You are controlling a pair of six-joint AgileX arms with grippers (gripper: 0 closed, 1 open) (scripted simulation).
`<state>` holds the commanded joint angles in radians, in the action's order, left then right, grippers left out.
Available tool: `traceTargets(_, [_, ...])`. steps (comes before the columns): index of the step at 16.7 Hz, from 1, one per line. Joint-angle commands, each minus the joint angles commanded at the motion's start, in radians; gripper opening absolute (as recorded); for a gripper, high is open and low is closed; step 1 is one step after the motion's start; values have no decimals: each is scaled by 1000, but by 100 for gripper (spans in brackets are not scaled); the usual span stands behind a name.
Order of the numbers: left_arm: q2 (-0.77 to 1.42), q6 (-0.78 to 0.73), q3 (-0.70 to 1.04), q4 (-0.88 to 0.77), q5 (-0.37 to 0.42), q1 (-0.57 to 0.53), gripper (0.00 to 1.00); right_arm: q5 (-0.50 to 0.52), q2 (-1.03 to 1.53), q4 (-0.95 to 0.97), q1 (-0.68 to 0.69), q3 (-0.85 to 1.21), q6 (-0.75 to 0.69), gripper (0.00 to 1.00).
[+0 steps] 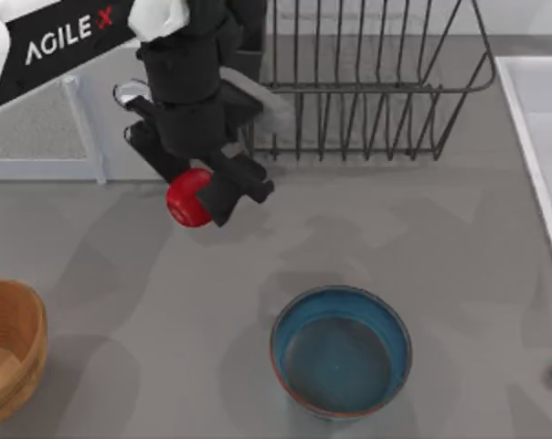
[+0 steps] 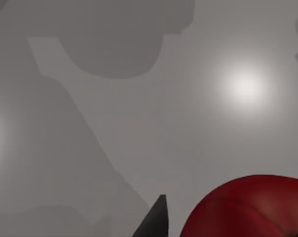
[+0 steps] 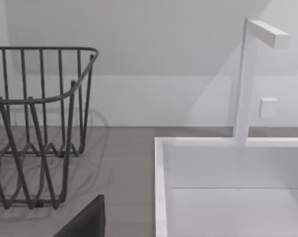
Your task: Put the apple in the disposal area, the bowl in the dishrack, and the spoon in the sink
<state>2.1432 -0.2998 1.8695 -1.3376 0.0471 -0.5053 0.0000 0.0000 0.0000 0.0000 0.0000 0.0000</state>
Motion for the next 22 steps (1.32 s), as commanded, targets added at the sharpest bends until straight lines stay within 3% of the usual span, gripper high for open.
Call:
traceTargets(16, [-594, 574, -589, -161, -349, 218, 0, 0, 0, 0, 0, 0, 0, 100])
traceTargets(22, [-612, 592, -607, -169, -364, 228, 0, 0, 0, 0, 0, 0, 0, 100])
